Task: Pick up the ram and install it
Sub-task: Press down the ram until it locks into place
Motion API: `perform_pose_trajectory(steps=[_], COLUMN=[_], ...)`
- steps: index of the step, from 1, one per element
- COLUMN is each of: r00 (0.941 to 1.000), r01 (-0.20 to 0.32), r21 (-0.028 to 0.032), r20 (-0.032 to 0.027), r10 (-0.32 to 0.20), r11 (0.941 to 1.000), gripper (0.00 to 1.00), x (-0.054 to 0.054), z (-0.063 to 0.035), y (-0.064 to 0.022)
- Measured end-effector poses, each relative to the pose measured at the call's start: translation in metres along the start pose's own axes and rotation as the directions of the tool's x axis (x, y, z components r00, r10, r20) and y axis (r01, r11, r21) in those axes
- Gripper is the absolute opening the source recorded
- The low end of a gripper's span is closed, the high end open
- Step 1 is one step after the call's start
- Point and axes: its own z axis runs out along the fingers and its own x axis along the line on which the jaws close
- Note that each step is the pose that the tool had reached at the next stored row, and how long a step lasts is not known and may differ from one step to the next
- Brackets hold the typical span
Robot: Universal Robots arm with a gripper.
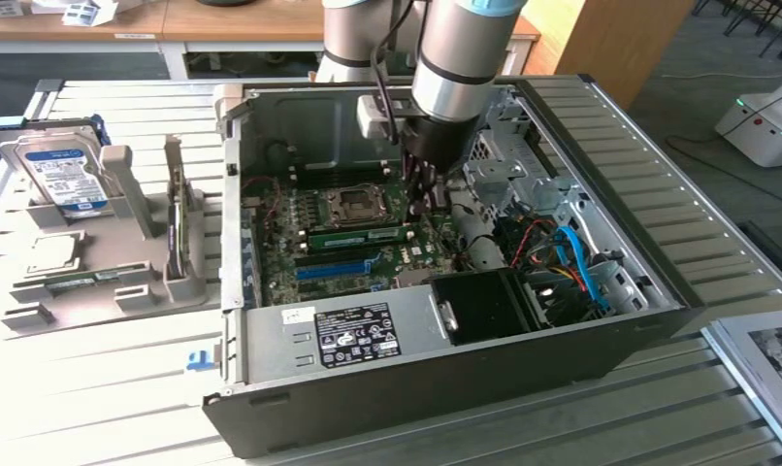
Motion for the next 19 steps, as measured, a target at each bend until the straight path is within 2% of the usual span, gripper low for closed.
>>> perform_pose_trajectory(steps=[10, 12, 19], r00=[1.0000, 1.0000, 1.0000], r01=[0.000, 0.000, 0.000], r21=[0.0001, 0.0000, 0.0000], r20=[0.0000, -0.0001, 0.0000], r10=[0.000, 0.000, 0.000], r11=[1.0000, 1.0000, 1.0000], gripper=[0.10, 0.10, 0.10], x=[0.000, 0.000, -0.006], z=[0.0086, 0.0130, 0.0132], y=[-0.0005, -0.0007, -0.0007])
